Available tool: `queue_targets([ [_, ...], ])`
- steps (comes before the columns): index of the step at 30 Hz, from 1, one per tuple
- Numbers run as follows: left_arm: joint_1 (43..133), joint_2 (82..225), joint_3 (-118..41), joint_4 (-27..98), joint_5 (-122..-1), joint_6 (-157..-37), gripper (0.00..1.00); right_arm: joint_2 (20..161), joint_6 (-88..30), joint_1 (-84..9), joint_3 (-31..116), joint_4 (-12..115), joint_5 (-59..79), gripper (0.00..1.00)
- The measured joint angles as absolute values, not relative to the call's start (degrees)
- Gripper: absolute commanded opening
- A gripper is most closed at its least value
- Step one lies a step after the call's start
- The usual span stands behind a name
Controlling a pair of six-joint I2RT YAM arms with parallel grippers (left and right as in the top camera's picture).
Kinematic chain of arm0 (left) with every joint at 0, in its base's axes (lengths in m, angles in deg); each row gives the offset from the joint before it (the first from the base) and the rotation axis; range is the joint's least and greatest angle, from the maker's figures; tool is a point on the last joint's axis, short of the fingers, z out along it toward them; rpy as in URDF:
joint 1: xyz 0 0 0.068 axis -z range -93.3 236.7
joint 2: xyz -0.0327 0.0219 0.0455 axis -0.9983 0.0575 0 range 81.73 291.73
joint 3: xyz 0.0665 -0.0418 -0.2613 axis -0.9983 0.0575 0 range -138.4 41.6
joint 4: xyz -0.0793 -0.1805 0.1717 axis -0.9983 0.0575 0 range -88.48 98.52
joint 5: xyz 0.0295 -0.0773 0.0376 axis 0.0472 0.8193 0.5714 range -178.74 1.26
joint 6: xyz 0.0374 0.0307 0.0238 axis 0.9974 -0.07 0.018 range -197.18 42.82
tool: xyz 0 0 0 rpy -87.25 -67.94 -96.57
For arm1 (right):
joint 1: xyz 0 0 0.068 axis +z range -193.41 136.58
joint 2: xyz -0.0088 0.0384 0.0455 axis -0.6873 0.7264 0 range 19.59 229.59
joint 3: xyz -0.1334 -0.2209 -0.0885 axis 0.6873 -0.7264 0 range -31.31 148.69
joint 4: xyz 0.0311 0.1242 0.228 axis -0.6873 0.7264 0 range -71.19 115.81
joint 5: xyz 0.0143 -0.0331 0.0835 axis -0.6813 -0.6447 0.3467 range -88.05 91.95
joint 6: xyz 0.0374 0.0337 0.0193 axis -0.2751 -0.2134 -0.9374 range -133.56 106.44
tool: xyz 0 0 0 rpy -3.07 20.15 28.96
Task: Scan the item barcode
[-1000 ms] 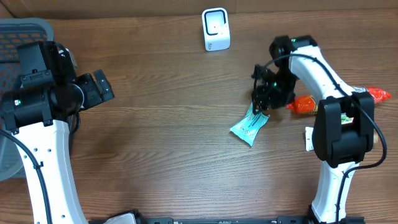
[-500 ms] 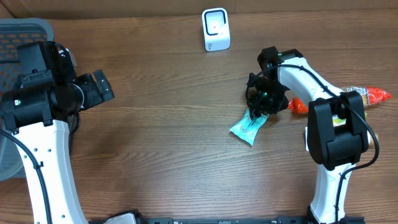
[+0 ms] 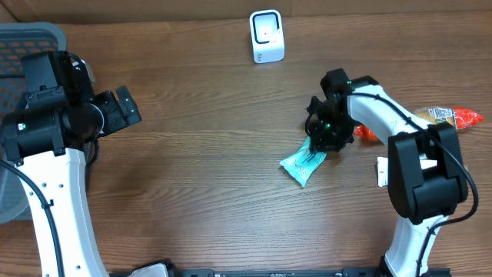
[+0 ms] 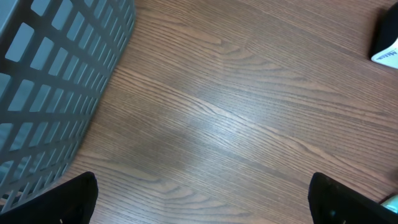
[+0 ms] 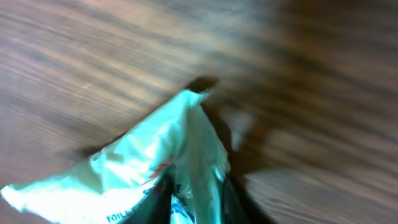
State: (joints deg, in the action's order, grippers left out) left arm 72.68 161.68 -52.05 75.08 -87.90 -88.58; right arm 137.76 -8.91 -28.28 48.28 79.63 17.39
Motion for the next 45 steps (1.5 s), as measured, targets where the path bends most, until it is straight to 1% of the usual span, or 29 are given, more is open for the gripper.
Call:
queue_targets([
  [8, 72.7, 161.7, -52.0, 75.1, -87.9, -88.6, 1.00, 138.0, -9.1, -28.5, 47.2, 79.8, 24.7, 0.04],
  [14, 72.7, 161.7, -52.0, 75.1, -87.9, -88.6, 0.99, 140.3, -9.3, -28.3, 52.0, 82.3, 26.8, 0.04],
  [17, 72.7, 161.7, -52.0, 75.1, -87.9, -88.6, 1.00, 140.3, -11.6, -27.9, 56.1, 83.2, 22.6, 0.04],
  [20, 72.7, 161.7, -52.0, 75.1, -87.9, -88.6, 0.99, 138.9, -15.7, -27.6, 60.6, 84.1, 14.6, 0.04],
  [24, 72.7, 161.7, -52.0, 75.1, -87.9, -88.6, 1.00, 132.4, -20.1, -26.3, 62.1, 85.8, 4.2, 0.04],
  [25, 72.7, 161.7, -52.0, 75.1, -87.9, -88.6, 0.99, 131.5, -20.7, -25.7, 62.4, 86.5, 2.3, 0.09],
  [26, 72.7, 161.7, -52.0, 75.1, -87.9, -88.6, 0.99, 131.0, -21.0, -25.3, 62.6, 87.1, 1.2, 0.45],
  [27, 72.7, 161.7, -52.0, 75.1, -87.9, -88.6, 1.00, 130.2, -21.9, -24.2, 62.6, 88.4, -0.7, 0.55],
  [28, 72.7, 161.7, -52.0, 75.1, -87.9, -88.6, 0.99, 130.2, -22.4, -23.7, 62.6, 89.1, -1.0, 0.58],
  [29, 72.7, 161.7, -52.0, 75.1, -87.9, -88.6, 1.00, 130.2, -22.9, -23.4, 62.4, 89.5, -0.4, 0.60],
  [30, 72.7, 161.7, -52.0, 75.1, -87.9, -88.6, 1.00, 130.2, -23.5, -23.2, 62.0, 89.8, 0.1, 0.59],
  [31, 72.7, 161.7, -52.0, 75.1, -87.9, -88.6, 1.00, 130.2, -24.4, -23.1, 61.6, 90.0, 0.7, 0.50],
  [33, 72.7, 161.7, -52.0, 75.1, -87.9, -88.6, 1.00, 130.2, -27.9, -23.1, 60.3, 89.8, 1.7, 0.35],
  [34, 72.7, 161.7, -52.0, 75.1, -87.9, -88.6, 0.99, 130.2, -30.4, -23.2, 59.0, 89.2, 2.0, 0.34],
  [35, 72.7, 161.7, -52.0, 75.1, -87.9, -88.6, 1.00, 130.2, -32.6, -23.2, 57.9, 88.6, 2.2, 0.34],
  [37, 72.7, 161.7, -52.0, 75.1, -87.9, -88.6, 1.00, 130.2, -36.5, -23.4, 54.9, 86.7, 2.7, 0.40],
  [39, 72.7, 161.7, -52.0, 75.1, -87.9, -88.6, 1.00, 130.2, -39.3, -23.6, 51.8, 84.0, 3.5, 0.41],
  [40, 72.7, 161.7, -52.0, 75.1, -87.9, -88.6, 0.99, 130.2, -40.4, -23.6, 50.4, 82.7, 4.3, 0.44],
  [45, 72.7, 161.7, -52.0, 75.1, -87.9, -88.6, 1.00, 130.2, -42.2, -23.6, 43.7, 76.3, 7.1, 0.52],
])
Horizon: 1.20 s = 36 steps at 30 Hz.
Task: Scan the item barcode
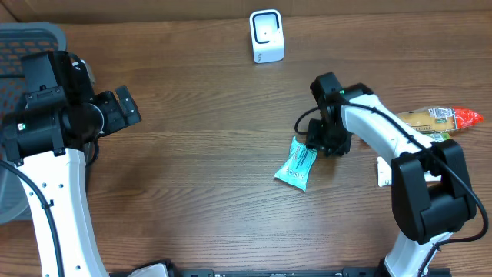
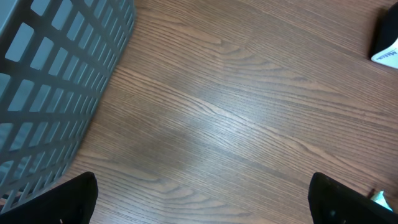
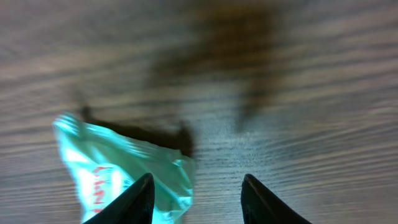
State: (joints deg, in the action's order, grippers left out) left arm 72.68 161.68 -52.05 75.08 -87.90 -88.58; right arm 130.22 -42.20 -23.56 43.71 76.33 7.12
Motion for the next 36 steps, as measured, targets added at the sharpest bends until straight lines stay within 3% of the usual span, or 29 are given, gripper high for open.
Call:
queue_targets([
  [11, 72.7, 161.7, -52.0, 75.1, -87.9, -88.6, 0.99, 130.2, -39.2, -23.5, 38.8, 69.6, 13.2, 0.53],
  [26, 72.7, 161.7, -52.0, 75.1, -87.9, -88.6, 1.00, 130.2, -25.9, -23.5, 40.6, 70.6, 20.1, 0.62],
  [36, 72.7, 161.7, -52.0, 75.1, -87.9, -88.6, 1.00, 130.2, -20.6, -23.1, 41.6, 70.3, 23.0, 0.55],
])
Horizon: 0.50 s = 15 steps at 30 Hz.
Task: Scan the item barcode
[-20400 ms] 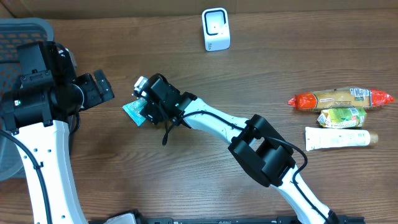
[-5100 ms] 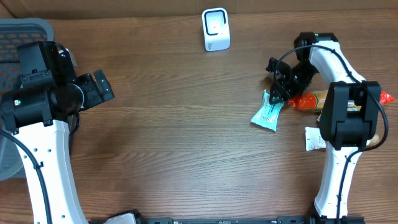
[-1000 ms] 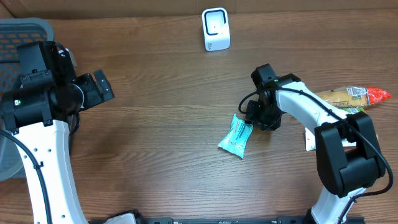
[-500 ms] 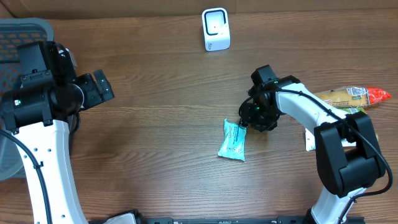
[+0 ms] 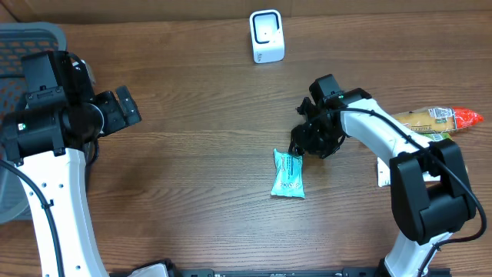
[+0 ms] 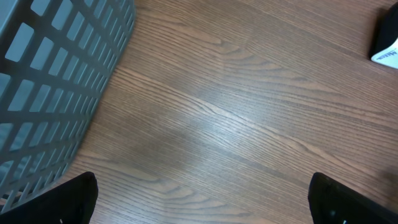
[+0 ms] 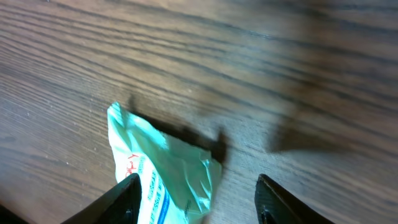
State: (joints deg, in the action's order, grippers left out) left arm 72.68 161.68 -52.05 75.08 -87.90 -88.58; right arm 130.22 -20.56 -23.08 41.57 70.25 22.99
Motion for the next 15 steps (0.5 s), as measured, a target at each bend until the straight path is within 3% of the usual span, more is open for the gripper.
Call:
queue_targets([
  [6, 72.7, 161.7, -52.0, 75.1, -87.9, -88.6, 0.99, 130.2, -20.1, -22.1, 37.4, 67.5, 24.2, 0.40],
  [10, 72.7, 161.7, -52.0, 75.1, -87.9, -88.6, 0.99, 130.2, -20.1, -21.9, 36.4, 65.3, 25.5, 0.07],
  [15, 72.7, 161.7, -52.0, 75.1, -87.9, -88.6, 1.00, 130.0, -19.8, -21.9, 36.2, 63.4, 26.8, 0.04],
])
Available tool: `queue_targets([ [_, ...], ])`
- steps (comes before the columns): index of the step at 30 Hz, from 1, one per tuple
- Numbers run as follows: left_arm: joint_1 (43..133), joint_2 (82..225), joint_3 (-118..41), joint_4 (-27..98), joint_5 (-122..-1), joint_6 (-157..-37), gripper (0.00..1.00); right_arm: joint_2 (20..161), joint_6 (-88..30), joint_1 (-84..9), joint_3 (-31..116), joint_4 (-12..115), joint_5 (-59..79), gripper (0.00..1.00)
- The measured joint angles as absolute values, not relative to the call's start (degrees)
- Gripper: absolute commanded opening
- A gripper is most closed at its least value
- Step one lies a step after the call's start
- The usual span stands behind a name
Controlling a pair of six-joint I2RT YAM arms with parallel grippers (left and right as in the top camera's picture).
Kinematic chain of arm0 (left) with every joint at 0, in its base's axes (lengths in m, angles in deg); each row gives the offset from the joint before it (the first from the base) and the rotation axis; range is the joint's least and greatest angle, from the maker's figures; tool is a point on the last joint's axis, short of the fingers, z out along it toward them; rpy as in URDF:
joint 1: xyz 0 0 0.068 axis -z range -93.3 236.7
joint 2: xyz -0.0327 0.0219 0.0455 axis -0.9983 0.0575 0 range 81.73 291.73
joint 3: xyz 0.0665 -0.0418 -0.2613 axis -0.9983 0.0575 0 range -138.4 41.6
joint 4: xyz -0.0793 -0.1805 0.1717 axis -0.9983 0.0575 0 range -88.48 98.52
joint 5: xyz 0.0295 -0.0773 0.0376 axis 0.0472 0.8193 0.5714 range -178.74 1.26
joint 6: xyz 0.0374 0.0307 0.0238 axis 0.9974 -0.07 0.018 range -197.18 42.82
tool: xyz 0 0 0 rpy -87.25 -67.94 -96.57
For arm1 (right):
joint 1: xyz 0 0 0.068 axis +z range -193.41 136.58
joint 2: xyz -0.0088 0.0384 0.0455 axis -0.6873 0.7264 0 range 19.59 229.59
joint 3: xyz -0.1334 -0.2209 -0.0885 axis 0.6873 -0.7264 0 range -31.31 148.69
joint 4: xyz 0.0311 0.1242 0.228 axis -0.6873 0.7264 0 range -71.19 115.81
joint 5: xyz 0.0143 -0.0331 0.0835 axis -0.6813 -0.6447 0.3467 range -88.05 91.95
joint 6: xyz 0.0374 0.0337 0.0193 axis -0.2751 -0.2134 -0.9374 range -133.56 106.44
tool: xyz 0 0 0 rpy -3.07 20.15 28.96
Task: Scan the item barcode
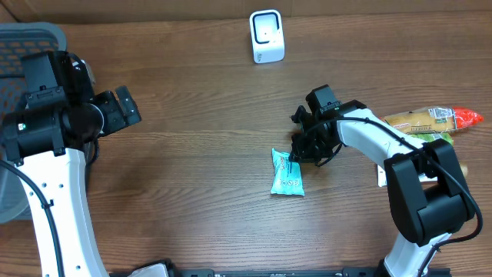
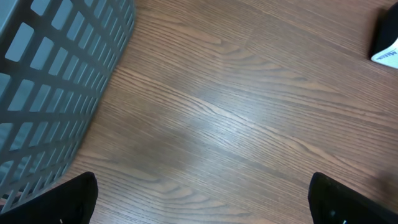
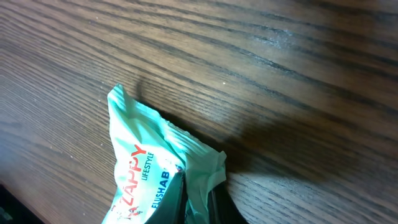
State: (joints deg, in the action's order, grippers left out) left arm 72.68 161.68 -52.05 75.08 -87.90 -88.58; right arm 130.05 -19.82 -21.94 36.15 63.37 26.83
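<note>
A teal wipes packet [image 1: 287, 174] lies flat on the wooden table [image 1: 200, 177], right of centre. My right gripper [image 1: 301, 151] is at its upper right corner. In the right wrist view the right gripper [image 3: 198, 198] is shut, pinching the crimped edge of the packet [image 3: 146, 171] between its dark fingers [image 3: 176, 202]. The white barcode scanner [image 1: 267, 36] stands at the far edge, its corner [image 2: 387, 51] also showing in the left wrist view. My left gripper [image 1: 117, 110] hovers at the far left, and its wrist view shows the left gripper [image 2: 202, 200] open over bare wood.
A grey slatted basket [image 1: 31, 38] sits at the far left corner, its wall [image 2: 53, 81] close to the left gripper. Orange and tan snack packets [image 1: 430, 119] and a white item lie at the right edge, beside the right arm.
My right gripper stood open just above the packet's upper corner; now it is shut on that crimped edge. The packet has barely shifted. The left arm is unchanged.
My right gripper first held the packet, lying diagonally near the right snacks. Then it stood open with the packet turned steeper beside it. Later the packet lay upright, further left, with the gripper still open. Now the gripper pinches its upper edge.
</note>
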Motion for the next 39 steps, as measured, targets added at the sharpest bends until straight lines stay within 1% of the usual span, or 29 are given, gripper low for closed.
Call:
queue_targets([
  [4, 72.7, 161.7, -52.0, 75.1, -87.9, -88.6, 1.00, 130.0, -19.8, -21.9, 36.7, 64.7, 26.3, 0.04],
  [8, 72.7, 161.7, -52.0, 75.1, -87.9, -88.6, 1.00, 130.0, -20.9, -21.6, 41.5, 72.8, 19.4, 0.04],
  [11, 72.7, 161.7, -52.0, 75.1, -87.9, -88.6, 1.00, 129.8, -23.6, -21.0, 48.5, 80.9, 9.8, 0.04],
  [15, 72.7, 161.7, -52.0, 75.1, -87.9, -88.6, 0.99, 128.6, -30.8, -17.7, 55.6, 86.7, -6.5, 0.04],
  [19, 72.7, 161.7, -52.0, 75.1, -87.9, -88.6, 0.99, 128.5, -37.1, -11.7, 56.5, 91.1, -23.2, 0.04],
  [23, 72.7, 161.7, -52.0, 75.1, -87.9, -88.6, 1.00, 132.6, -39.7, -6.6, 56.6, 96.4, -37.2, 0.04],
  [28, 72.7, 161.7, -52.0, 75.1, -87.9, -88.6, 1.00, 141.8, -40.2, -5.0, 56.5, 96.1, -46.9, 0.04],
  [34, 72.7, 161.7, -52.0, 75.1, -87.9, -88.6, 1.00, 144.0, -37.2, -4.7, 56.5, 93.5, -49.3, 0.04],
  [35, 72.7, 161.7, -52.0, 75.1, -87.9, -88.6, 1.00, 144.0, -36.8, -4.6, 56.5, 93.4, -49.4, 0.09],
  [36, 72.7, 161.7, -52.0, 75.1, -87.9, -88.6, 1.00, 144.0, -36.4, -4.2, 56.5, 93.4, -49.5, 0.22],
  [37, 72.7, 161.7, -52.0, 75.1, -87.9, -88.6, 0.99, 144.0, -36.0, -3.8, 56.5, 93.4, -49.5, 0.26],
  [39, 72.7, 161.7, -52.0, 75.1, -87.9, -88.6, 0.99, 144.0, -35.3, -2.2, 56.5, 93.4, -49.4, 0.27],
])
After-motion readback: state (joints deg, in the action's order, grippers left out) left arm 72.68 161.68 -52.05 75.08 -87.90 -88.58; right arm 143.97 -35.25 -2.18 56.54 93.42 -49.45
